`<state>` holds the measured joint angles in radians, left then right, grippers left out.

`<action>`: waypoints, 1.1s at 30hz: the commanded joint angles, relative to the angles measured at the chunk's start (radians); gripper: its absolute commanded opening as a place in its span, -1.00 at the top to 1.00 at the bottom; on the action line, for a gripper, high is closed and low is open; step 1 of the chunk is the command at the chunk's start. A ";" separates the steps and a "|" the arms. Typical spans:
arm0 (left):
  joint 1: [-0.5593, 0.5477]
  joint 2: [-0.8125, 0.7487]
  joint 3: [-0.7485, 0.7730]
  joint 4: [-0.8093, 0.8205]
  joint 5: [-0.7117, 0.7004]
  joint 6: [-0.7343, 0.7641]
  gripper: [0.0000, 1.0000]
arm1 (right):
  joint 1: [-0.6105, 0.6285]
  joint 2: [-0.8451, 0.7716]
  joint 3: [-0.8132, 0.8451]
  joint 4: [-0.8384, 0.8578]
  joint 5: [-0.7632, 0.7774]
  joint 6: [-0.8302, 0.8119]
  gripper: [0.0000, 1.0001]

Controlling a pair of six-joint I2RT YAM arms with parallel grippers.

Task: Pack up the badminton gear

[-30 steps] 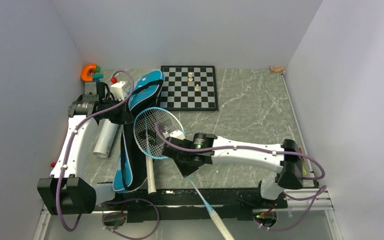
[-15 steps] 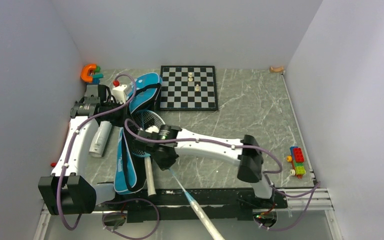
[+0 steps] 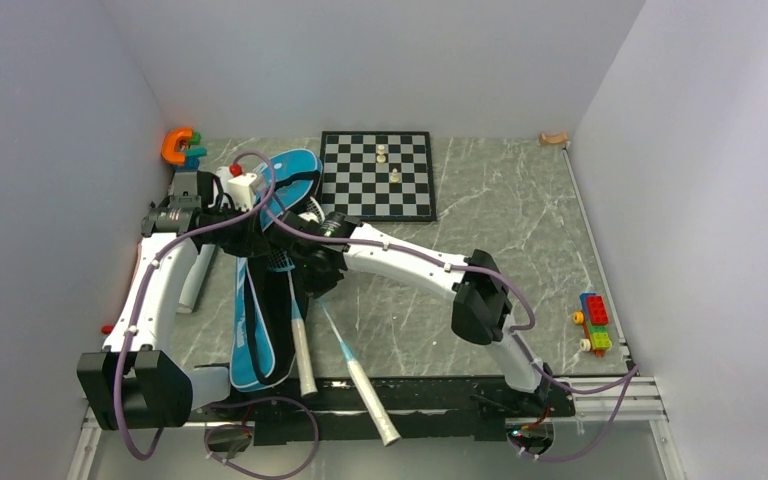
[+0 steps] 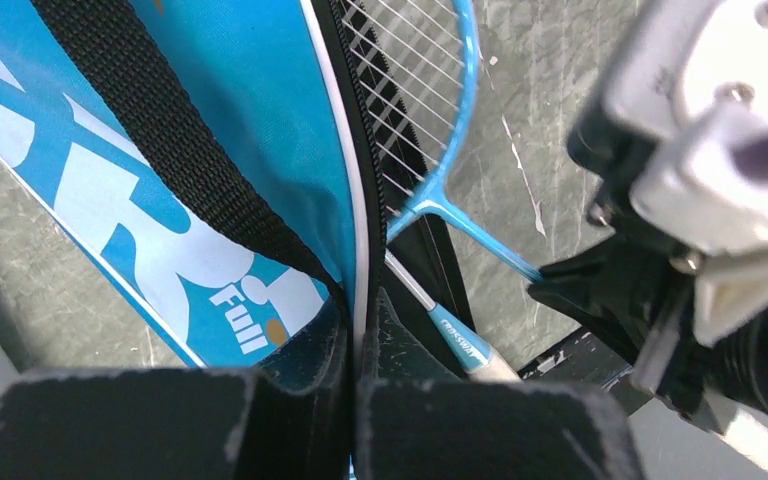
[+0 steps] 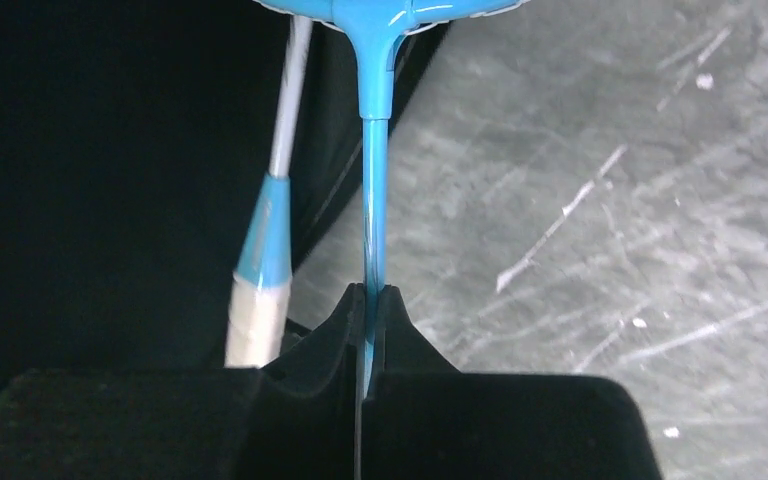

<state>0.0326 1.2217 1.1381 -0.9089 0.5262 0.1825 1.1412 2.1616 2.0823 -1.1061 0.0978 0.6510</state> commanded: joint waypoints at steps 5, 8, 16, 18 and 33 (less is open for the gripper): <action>0.000 -0.027 0.023 -0.027 0.081 0.031 1.00 | -0.021 -0.060 -0.058 0.339 -0.151 0.011 1.00; 0.001 -0.024 0.026 -0.032 0.085 0.031 1.00 | -0.037 -0.057 -0.065 0.385 -0.163 0.027 1.00; 0.000 -0.030 0.022 -0.055 0.103 0.045 1.00 | -0.153 -0.070 -0.147 0.599 -0.233 0.085 1.00; 0.000 -0.035 0.018 -0.066 0.107 0.057 1.00 | -0.171 -0.052 -0.138 0.628 -0.257 0.087 1.00; -0.003 -0.029 0.012 -0.125 0.154 0.111 1.00 | -0.203 0.058 -0.131 0.783 -0.208 0.189 1.00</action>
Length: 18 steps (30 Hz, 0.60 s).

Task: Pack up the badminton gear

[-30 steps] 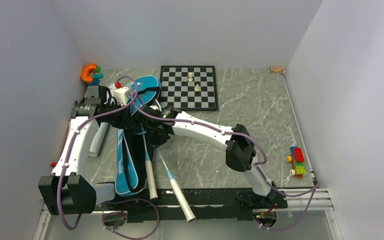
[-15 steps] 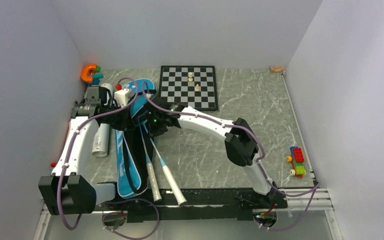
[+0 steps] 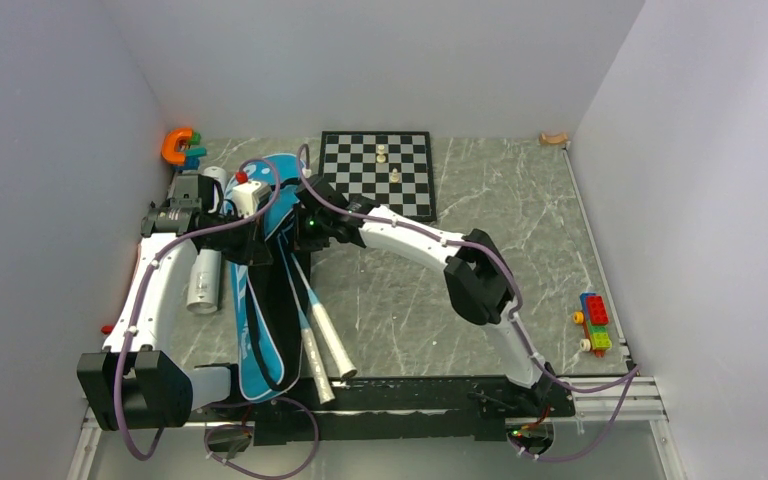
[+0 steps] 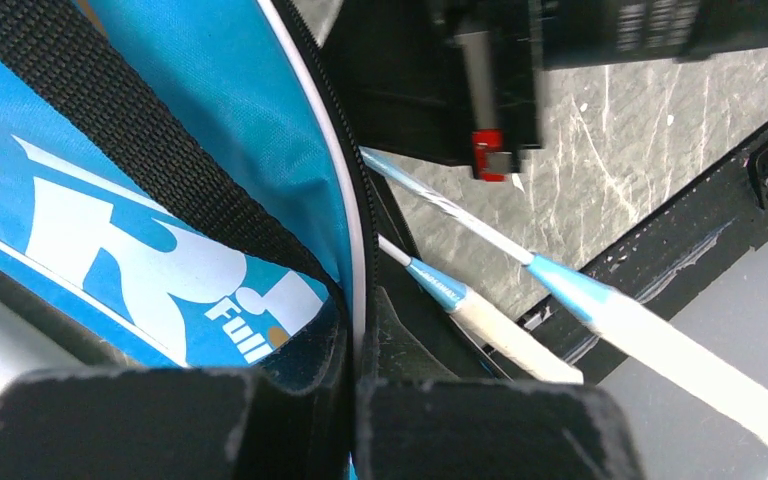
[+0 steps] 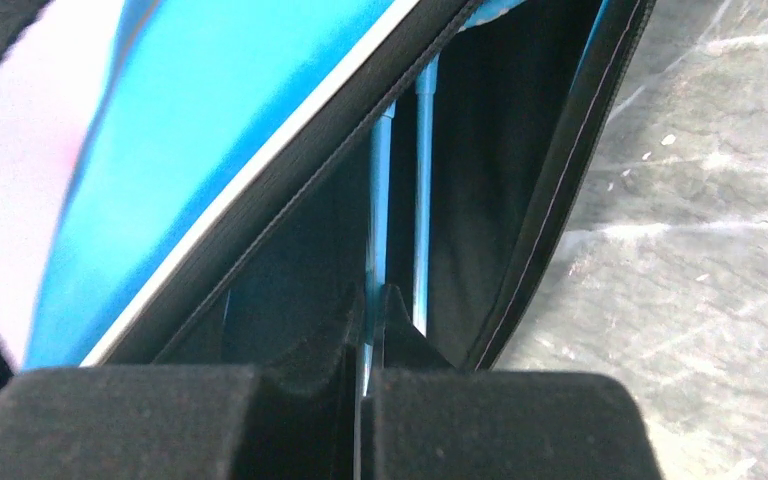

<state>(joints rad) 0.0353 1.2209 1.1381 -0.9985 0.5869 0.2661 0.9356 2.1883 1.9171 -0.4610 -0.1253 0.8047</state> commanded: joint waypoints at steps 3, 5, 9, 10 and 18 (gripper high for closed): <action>-0.007 -0.030 0.005 -0.038 0.094 0.038 1.00 | 0.008 0.028 -0.025 0.185 -0.006 0.031 1.00; -0.008 -0.029 0.000 -0.038 0.097 0.042 1.00 | 0.009 0.014 -0.084 0.221 -0.020 0.038 1.00; -0.008 -0.024 0.004 -0.038 0.100 0.042 1.00 | 0.005 -0.022 -0.189 0.281 -0.037 0.060 0.61; -0.009 -0.024 0.005 -0.040 0.102 0.042 1.00 | 0.001 -0.027 -0.210 0.288 -0.040 0.067 0.53; -0.014 -0.026 0.009 -0.046 0.091 0.042 1.00 | -0.054 -0.171 -0.371 0.356 -0.091 0.075 -0.11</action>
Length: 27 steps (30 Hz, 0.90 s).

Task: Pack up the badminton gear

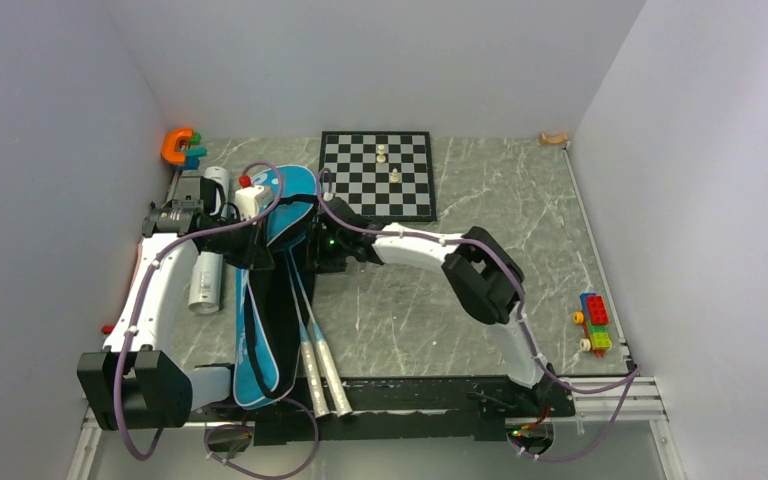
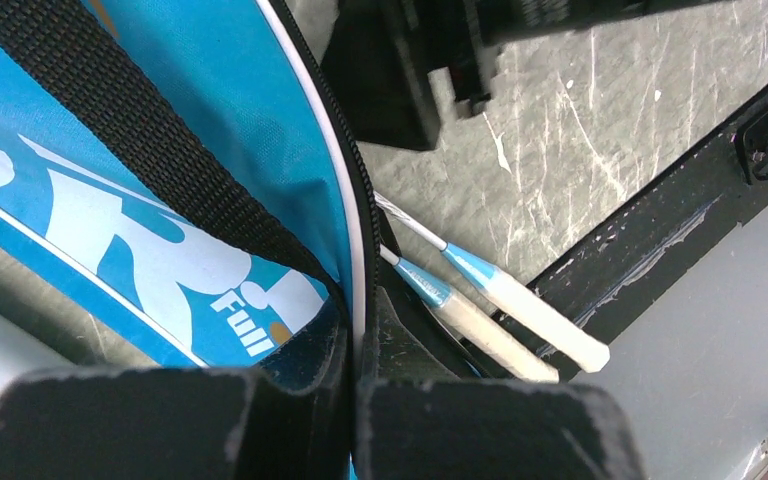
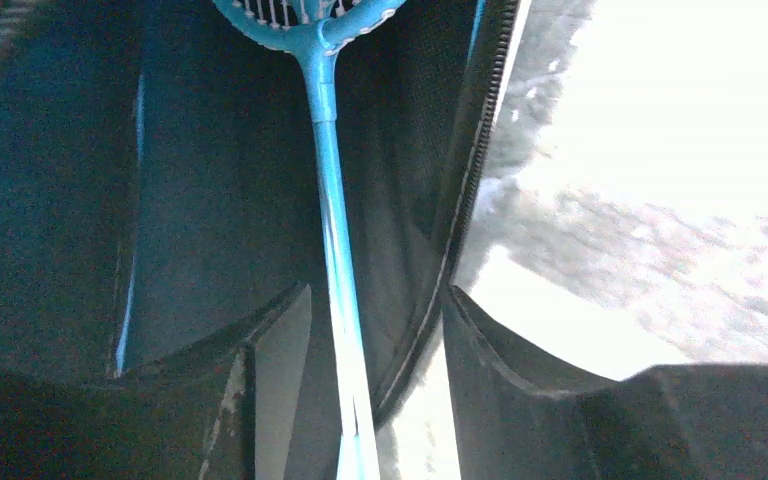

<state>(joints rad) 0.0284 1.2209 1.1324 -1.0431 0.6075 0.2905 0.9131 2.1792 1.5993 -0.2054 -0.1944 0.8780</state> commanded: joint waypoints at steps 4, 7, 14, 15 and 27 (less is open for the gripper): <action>-0.008 -0.026 0.009 0.001 0.071 0.015 1.00 | -0.076 -0.301 -0.232 0.188 -0.010 0.030 -0.19; -0.013 -0.025 0.009 0.002 0.073 0.009 1.00 | -0.116 -0.364 -0.344 0.252 0.015 0.059 -0.23; -0.021 -0.031 0.022 -0.007 0.067 -0.001 1.00 | -0.123 -0.236 -0.288 0.280 -0.021 0.052 -0.25; -0.021 -0.034 0.022 -0.009 0.064 -0.001 1.00 | -0.124 -0.213 -0.276 0.293 -0.037 0.052 -0.25; -0.021 -0.035 0.014 -0.008 0.054 -0.004 1.00 | -0.088 -0.028 -0.193 0.351 -0.033 0.088 -0.25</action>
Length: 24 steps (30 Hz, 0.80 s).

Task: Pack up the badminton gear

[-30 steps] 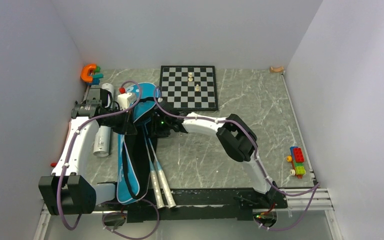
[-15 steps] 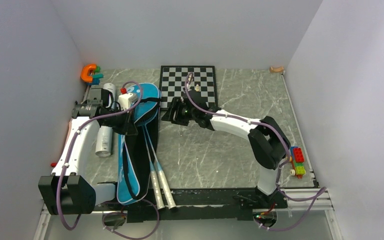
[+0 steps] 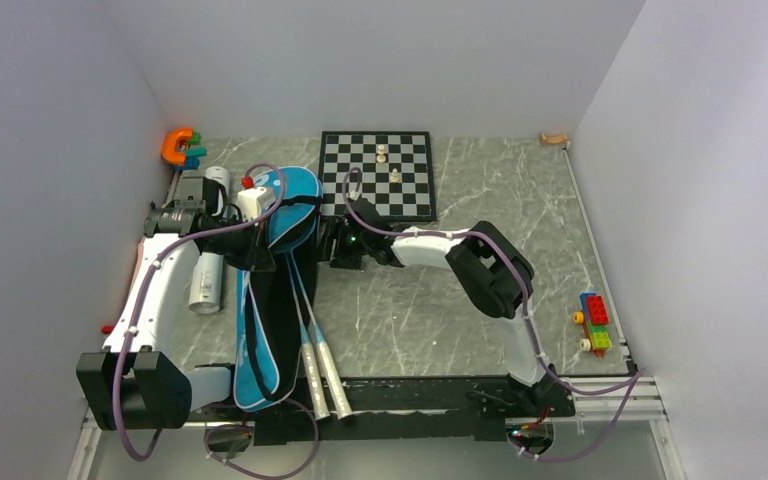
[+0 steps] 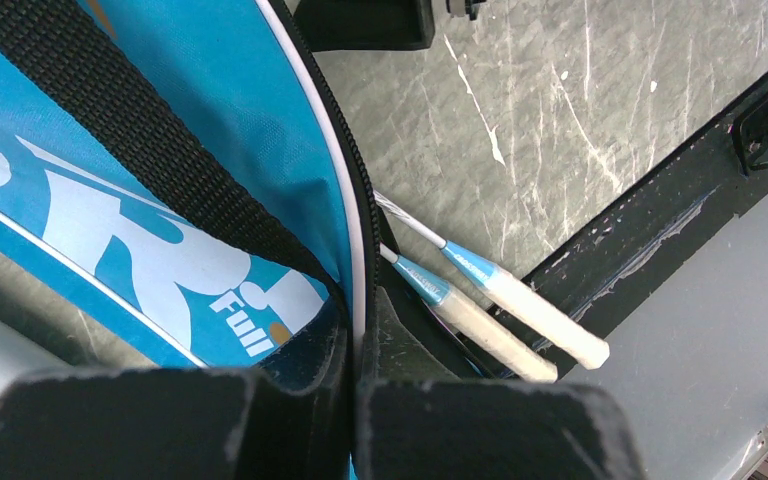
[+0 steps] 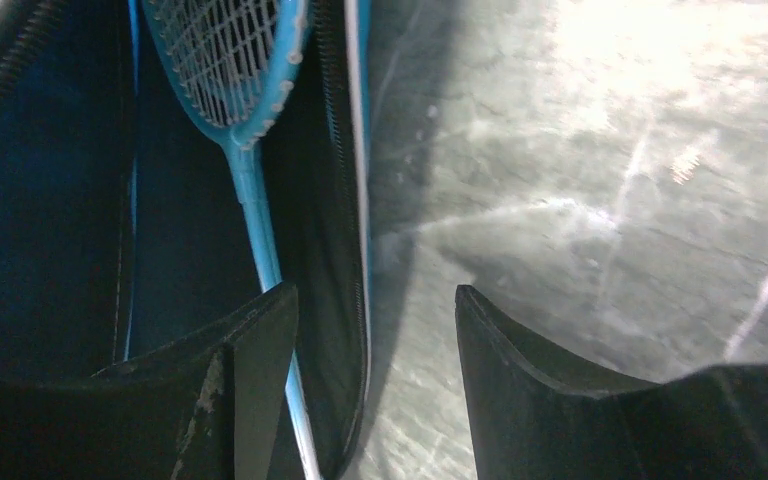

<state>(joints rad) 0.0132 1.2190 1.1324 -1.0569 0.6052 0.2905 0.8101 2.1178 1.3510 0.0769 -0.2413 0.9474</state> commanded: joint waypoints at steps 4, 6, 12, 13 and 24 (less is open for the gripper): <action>-0.005 -0.038 0.008 0.008 0.055 -0.005 1.00 | 0.021 0.089 0.093 0.084 0.004 0.034 -0.22; -0.005 -0.040 0.009 0.006 0.053 -0.004 1.00 | 0.025 0.119 0.123 0.074 -0.001 0.036 -0.18; -0.031 -0.046 0.012 0.002 0.048 0.000 1.00 | 0.046 0.170 0.147 0.080 -0.013 0.056 0.24; -0.030 -0.048 0.010 0.003 0.047 -0.001 1.00 | 0.048 0.167 0.137 0.086 -0.012 0.058 0.34; -0.050 -0.099 -0.027 -0.001 0.037 0.011 0.99 | 0.040 -0.164 -0.018 0.054 -0.032 0.021 1.00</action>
<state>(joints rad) -0.0238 1.1645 1.1103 -1.0870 0.6098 0.2901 0.8459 2.1548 1.3464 0.1654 -0.2405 1.0080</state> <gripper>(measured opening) 0.040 0.022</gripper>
